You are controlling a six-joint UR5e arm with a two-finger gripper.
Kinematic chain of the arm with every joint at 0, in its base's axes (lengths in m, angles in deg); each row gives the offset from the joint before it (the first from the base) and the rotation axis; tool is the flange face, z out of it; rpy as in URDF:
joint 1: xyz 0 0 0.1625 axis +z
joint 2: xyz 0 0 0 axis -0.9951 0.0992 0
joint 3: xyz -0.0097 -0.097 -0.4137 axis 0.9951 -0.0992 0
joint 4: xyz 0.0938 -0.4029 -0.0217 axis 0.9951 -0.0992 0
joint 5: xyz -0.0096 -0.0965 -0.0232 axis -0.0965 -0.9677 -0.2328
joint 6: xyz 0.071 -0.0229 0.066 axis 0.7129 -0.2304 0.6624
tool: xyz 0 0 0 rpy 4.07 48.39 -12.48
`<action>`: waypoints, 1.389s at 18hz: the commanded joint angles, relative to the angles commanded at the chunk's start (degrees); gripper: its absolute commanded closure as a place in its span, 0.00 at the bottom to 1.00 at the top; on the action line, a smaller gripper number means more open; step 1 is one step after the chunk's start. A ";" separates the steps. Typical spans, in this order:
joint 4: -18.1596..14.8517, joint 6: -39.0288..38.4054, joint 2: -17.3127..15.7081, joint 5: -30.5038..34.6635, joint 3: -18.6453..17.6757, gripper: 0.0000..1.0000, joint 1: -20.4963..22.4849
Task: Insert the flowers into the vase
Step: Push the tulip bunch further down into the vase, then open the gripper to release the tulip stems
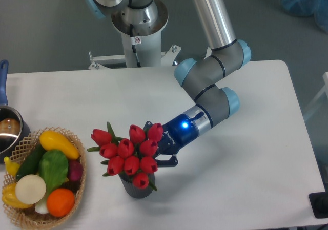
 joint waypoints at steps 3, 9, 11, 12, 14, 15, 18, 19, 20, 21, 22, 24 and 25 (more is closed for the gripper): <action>0.00 0.18 0.09 0.00 -0.35 0.71 0.00; 0.00 1.41 0.09 0.00 -0.70 0.71 0.00; 0.00 2.10 0.26 0.00 -0.88 0.69 0.00; 0.00 2.81 0.35 -0.09 -0.88 0.67 0.00; 0.00 3.25 0.35 -0.09 -1.23 0.66 0.00; 0.00 3.34 0.35 -0.09 -1.32 0.66 0.00; 0.00 3.34 0.26 -0.09 -1.32 0.64 0.00; 0.00 3.43 0.18 -0.09 -1.32 0.62 0.00; 0.00 3.43 0.18 -0.09 -1.32 0.61 0.00; 0.00 3.43 0.09 -0.09 -1.32 0.61 0.00; 0.00 3.43 0.09 -0.09 -1.32 0.60 0.00; 0.00 3.43 0.09 -0.09 -1.32 0.58 0.00; 0.00 3.43 0.09 -0.09 -1.32 0.57 0.00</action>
